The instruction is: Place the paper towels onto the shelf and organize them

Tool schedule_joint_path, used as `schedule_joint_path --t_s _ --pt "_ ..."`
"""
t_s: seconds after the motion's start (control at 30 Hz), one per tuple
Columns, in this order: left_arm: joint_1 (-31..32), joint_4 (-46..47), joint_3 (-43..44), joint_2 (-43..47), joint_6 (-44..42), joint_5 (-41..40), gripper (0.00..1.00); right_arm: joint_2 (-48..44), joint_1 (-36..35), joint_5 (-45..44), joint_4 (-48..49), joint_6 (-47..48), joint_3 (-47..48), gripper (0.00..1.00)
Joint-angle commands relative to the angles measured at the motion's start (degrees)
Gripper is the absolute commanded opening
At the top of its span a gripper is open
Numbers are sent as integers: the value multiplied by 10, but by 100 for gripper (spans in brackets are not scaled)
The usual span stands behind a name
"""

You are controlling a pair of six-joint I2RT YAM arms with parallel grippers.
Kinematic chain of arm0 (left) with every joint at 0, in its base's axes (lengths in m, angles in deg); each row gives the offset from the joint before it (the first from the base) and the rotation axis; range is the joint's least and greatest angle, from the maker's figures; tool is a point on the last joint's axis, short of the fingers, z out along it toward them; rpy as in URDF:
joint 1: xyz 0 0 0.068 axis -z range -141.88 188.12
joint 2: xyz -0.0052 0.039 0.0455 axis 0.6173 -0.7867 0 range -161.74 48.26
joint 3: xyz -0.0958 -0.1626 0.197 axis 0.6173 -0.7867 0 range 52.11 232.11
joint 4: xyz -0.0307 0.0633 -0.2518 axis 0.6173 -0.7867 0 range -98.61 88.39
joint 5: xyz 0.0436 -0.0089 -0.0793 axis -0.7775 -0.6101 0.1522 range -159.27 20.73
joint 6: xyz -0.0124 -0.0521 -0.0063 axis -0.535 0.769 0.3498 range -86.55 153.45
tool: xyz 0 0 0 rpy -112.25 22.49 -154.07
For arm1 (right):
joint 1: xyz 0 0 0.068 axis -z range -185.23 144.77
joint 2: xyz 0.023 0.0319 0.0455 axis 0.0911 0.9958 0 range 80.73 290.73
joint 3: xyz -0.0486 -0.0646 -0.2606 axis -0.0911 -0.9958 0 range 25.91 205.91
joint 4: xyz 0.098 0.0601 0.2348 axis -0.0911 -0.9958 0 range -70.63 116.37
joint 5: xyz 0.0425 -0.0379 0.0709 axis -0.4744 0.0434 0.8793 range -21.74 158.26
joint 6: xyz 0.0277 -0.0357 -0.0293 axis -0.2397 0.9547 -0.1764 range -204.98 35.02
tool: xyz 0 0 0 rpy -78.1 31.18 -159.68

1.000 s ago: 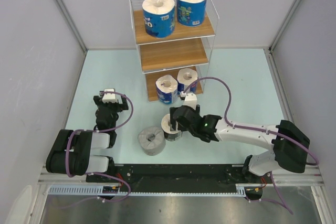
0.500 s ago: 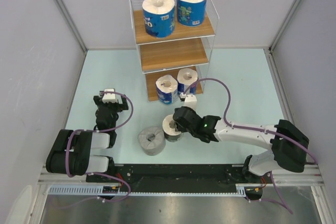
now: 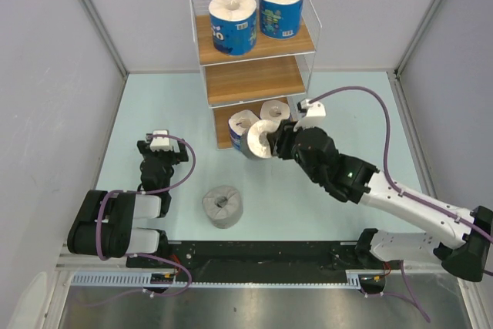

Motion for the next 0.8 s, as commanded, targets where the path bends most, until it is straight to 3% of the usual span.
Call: schedule_joint_path --t_s 0.0,0.3,0.77 --pt "-4 19 15 0 4 11 100 28 47 -2 84 53 80 46" --pt "-4 19 15 1 5 11 100 126 126 49 140 62 184 43" --pt "-4 19 15 1 5 11 100 233 126 32 162 108 315 42"
